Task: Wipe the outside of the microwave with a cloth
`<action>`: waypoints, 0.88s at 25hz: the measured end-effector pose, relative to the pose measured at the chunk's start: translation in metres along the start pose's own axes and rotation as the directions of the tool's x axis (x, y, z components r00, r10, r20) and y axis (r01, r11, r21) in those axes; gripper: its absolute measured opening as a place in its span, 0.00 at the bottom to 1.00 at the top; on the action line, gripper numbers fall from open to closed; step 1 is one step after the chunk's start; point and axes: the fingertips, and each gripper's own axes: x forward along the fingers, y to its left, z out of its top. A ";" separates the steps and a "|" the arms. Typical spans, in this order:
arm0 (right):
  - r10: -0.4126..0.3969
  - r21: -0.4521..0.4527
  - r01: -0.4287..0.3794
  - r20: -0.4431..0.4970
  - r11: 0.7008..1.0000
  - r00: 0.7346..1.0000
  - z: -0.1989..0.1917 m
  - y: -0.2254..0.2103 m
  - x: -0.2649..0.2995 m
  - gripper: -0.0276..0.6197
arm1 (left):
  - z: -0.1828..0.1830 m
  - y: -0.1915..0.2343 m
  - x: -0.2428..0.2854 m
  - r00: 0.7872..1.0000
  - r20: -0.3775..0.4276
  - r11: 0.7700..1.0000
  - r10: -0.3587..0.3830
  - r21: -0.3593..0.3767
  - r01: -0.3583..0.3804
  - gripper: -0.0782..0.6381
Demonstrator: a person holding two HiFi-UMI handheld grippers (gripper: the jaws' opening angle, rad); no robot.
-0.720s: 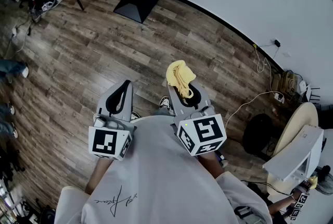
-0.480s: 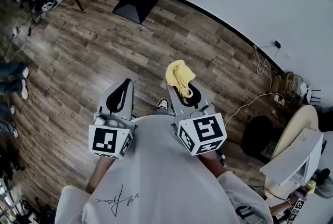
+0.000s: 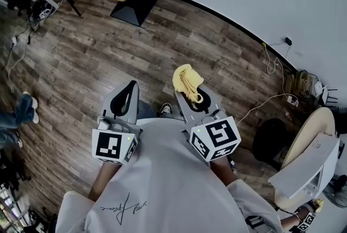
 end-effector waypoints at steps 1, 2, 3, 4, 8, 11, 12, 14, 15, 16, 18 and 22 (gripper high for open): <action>0.002 0.012 -0.002 0.000 1.000 1.000 0.001 -0.006 0.000 0.23 | 0.000 -0.002 0.005 1.000 -0.006 1.000 -0.004 -0.003 0.004 0.10; 0.000 0.017 0.000 -0.002 1.000 1.000 0.001 -0.011 0.000 0.23 | 0.000 -0.004 0.010 1.000 -0.011 1.000 -0.010 -0.005 0.010 0.10; -0.004 0.019 0.004 -0.006 1.000 1.000 0.001 -0.016 0.002 0.23 | 0.000 -0.005 0.015 1.000 -0.016 1.000 -0.018 -0.007 0.018 0.10; -0.009 0.020 0.009 -0.011 1.000 1.000 0.001 -0.020 0.003 0.23 | 0.000 -0.007 0.021 0.999 -0.020 1.000 -0.027 -0.009 0.027 0.10; -0.030 0.037 0.031 -0.020 0.999 0.999 0.001 -0.038 0.015 0.23 | 0.003 -0.007 0.054 0.998 -0.020 0.998 -0.067 -0.012 0.067 0.10; -0.048 0.042 0.049 -0.008 0.998 0.999 0.012 -0.059 0.028 0.23 | 0.017 -0.001 0.085 0.996 0.028 0.996 -0.083 -0.018 0.084 0.10; -0.053 0.044 0.054 -0.005 0.998 0.999 0.018 -0.066 0.034 0.23 | 0.023 0.003 0.096 0.995 0.039 0.996 -0.087 -0.023 0.088 0.10; -0.064 0.052 0.064 0.000 0.997 0.998 0.034 -0.082 0.048 0.23 | 0.032 0.013 0.122 0.995 0.044 0.995 -0.092 -0.040 0.094 0.10; -0.069 0.058 0.069 0.002 0.996 0.998 0.042 -0.090 0.055 0.23 | 0.037 0.018 0.135 0.995 0.043 0.994 -0.095 -0.048 0.098 0.10; -0.073 0.066 0.073 0.003 0.995 0.997 0.049 -0.099 0.063 0.23 | 0.043 0.023 0.147 0.994 0.043 0.993 -0.100 -0.051 0.102 0.10; -0.081 0.091 0.081 -0.001 0.993 0.997 0.061 -0.116 0.080 0.23 | 0.056 0.034 0.169 0.994 0.048 0.994 -0.103 -0.026 0.104 0.10; -0.084 0.129 0.086 -0.019 0.988 0.996 0.078 -0.141 0.119 0.23 | 0.088 0.061 0.206 0.995 0.075 0.995 -0.068 0.079 0.062 0.10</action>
